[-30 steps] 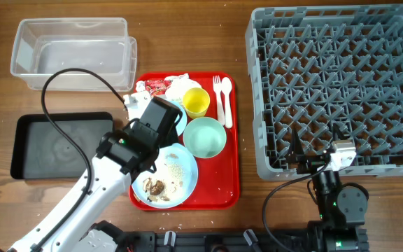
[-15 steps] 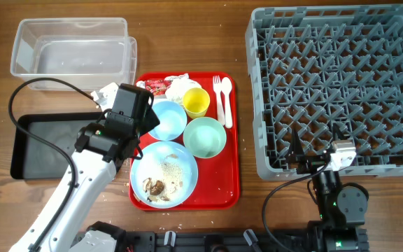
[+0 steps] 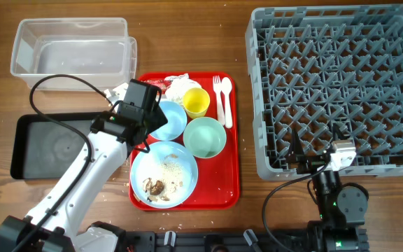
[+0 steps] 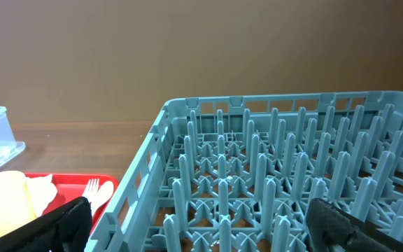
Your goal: Sort waste into correct bins and load items into the dishwasher rack
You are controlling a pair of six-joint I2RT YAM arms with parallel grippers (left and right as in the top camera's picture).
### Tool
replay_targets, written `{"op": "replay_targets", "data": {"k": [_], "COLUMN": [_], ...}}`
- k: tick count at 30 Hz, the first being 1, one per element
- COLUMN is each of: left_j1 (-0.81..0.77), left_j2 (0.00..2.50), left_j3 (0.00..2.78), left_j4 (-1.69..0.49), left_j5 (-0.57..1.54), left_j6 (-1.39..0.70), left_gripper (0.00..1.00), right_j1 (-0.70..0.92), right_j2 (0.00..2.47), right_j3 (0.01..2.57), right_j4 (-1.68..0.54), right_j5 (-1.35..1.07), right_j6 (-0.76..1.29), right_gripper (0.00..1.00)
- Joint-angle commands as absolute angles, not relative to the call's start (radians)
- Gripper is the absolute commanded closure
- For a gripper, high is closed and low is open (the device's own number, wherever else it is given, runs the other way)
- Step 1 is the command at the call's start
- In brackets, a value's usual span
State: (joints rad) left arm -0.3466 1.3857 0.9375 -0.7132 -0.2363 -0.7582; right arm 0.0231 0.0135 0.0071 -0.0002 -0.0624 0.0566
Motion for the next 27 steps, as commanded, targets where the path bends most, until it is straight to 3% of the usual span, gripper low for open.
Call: {"op": "replay_targets", "data": {"k": [1,27], "left_j1": [-0.342,-0.375], "left_j2": [1.393,1.401], "left_j3": [0.933,0.933], "left_j4": [-0.709,-0.690], "left_j5": [-0.228,-0.110], "left_j6": [-0.767,-0.688], "left_gripper": [0.11,0.10], "right_j1": [0.025,0.025], "right_j2": [0.010,0.010], "right_j3": [0.005,0.005], "right_j4": [0.002,0.002], "right_j5": [-0.052,-0.052], "right_j6": [0.071,0.071], "right_gripper": [0.00,0.00]}}
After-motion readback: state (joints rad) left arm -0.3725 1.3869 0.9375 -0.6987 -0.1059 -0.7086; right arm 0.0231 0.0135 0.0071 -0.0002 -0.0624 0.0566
